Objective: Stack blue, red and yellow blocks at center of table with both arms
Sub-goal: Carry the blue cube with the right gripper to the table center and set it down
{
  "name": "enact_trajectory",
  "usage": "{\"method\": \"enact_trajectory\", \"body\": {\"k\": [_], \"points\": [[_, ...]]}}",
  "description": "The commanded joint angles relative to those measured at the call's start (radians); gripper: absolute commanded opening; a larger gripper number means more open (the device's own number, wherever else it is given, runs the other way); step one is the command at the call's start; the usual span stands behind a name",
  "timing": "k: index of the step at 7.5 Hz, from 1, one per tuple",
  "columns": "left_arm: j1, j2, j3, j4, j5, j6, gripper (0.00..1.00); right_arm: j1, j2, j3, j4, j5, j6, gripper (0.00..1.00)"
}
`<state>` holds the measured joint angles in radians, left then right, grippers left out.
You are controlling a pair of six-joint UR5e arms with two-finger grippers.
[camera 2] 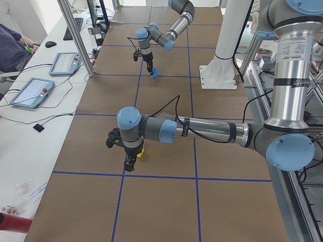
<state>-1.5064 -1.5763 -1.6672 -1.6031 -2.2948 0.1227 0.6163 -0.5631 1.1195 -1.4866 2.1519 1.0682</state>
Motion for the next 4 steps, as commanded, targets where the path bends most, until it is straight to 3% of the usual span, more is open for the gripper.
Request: {"method": "enact_trajectory", "body": {"k": [1, 2, 4], "points": [[0.0, -0.001, 0.0, 0.0, 0.0, -0.002, 1.0, -0.001, -0.006, 0.005, -0.001, -0.001, -0.005, 0.98], [0.0, -0.01, -0.009, -0.003, 0.0, -0.003, 1.0, -0.001, -0.006, 0.014, 0.0, 0.0, -0.007, 0.99], [0.0, -0.042, -0.031, 0.0, 0.002, -0.006, 1.0, 0.025, -0.044, 0.118, -0.009, 0.008, -0.007, 0.99]]}}
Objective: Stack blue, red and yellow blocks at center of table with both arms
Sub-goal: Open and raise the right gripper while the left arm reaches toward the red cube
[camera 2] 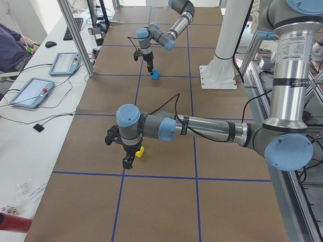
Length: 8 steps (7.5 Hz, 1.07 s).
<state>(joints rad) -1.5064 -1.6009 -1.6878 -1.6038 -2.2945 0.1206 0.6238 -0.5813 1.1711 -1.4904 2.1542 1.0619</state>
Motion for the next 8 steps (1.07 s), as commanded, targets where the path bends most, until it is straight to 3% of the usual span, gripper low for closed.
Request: {"method": "enact_trajectory", "body": {"k": [1, 3, 5, 6, 8], "points": [[0.021, -0.024, -0.035, 0.008, 0.001, -0.053, 1.0, 0.048, -0.056, 0.129, -0.011, 0.015, 0.0, 0.99], [0.15, -0.013, -0.181, 0.002, 0.009, -0.355, 1.0, 0.137, -0.171, 0.275, -0.04, 0.029, -0.005, 0.99], [0.302, -0.01, -0.289, 0.001, 0.009, -0.738, 1.0, 0.195, -0.271, 0.347, -0.041, 0.029, -0.113, 0.99], [0.348, -0.008, -0.296, -0.025, 0.013, -0.877, 1.0, 0.211, -0.3, 0.348, -0.038, 0.02, -0.158, 0.99], [0.463, 0.016, -0.25, -0.216, 0.157, -1.144, 1.0, 0.221, -0.308, 0.346, -0.037, 0.013, -0.177, 0.99]]}}
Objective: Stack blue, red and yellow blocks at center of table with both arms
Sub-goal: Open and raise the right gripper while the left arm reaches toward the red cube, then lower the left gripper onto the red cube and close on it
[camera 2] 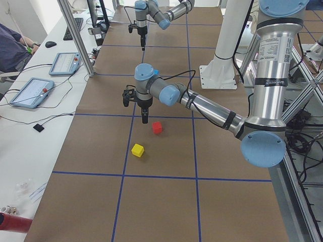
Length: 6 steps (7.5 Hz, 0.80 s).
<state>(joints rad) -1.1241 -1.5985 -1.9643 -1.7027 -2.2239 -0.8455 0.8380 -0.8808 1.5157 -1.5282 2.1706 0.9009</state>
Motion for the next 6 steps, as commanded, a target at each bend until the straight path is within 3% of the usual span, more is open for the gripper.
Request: {"method": "enact_trajectory", "body": {"k": [1, 3, 6], "points": [[0.13, 0.009, 0.118, -0.249, 0.145, -0.254, 1.0, 0.007, -0.009, 0.001, 0.0, -0.005, -0.016, 0.99], [0.164, -0.036, 0.27, -0.354, 0.199, -0.264, 1.0, 0.007, -0.01, 0.0, 0.003, -0.005, -0.016, 0.99], [0.239, -0.078, 0.329, -0.356, 0.274, -0.271, 1.0, 0.007, -0.02, 0.001, 0.008, -0.003, -0.016, 0.99]]}}
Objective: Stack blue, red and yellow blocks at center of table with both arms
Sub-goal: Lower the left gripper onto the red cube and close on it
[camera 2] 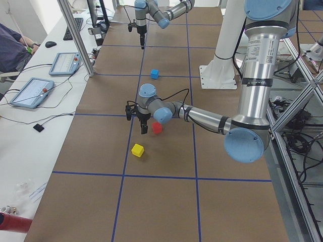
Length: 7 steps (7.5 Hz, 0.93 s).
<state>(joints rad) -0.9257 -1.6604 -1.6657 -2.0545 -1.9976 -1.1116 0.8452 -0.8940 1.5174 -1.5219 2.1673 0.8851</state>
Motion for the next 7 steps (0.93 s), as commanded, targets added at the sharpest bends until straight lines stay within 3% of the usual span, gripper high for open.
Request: {"method": "enact_trajectory", "body": {"k": [1, 5, 7], "points": [[0.062, -0.016, 0.032, -0.004, 0.057, -0.005, 1.0, 0.0, -0.012, 0.0, 0.002, 0.0, 0.0, 0.99], [0.111, -0.004, 0.02, -0.009, 0.06, -0.037, 1.0, 0.003, -0.016, -0.003, 0.006, 0.005, -0.002, 0.99], [0.11, 0.065, -0.07, 0.002, 0.023, -0.033, 1.0, 0.006, -0.017, -0.002, 0.005, 0.009, -0.002, 0.99]]}}
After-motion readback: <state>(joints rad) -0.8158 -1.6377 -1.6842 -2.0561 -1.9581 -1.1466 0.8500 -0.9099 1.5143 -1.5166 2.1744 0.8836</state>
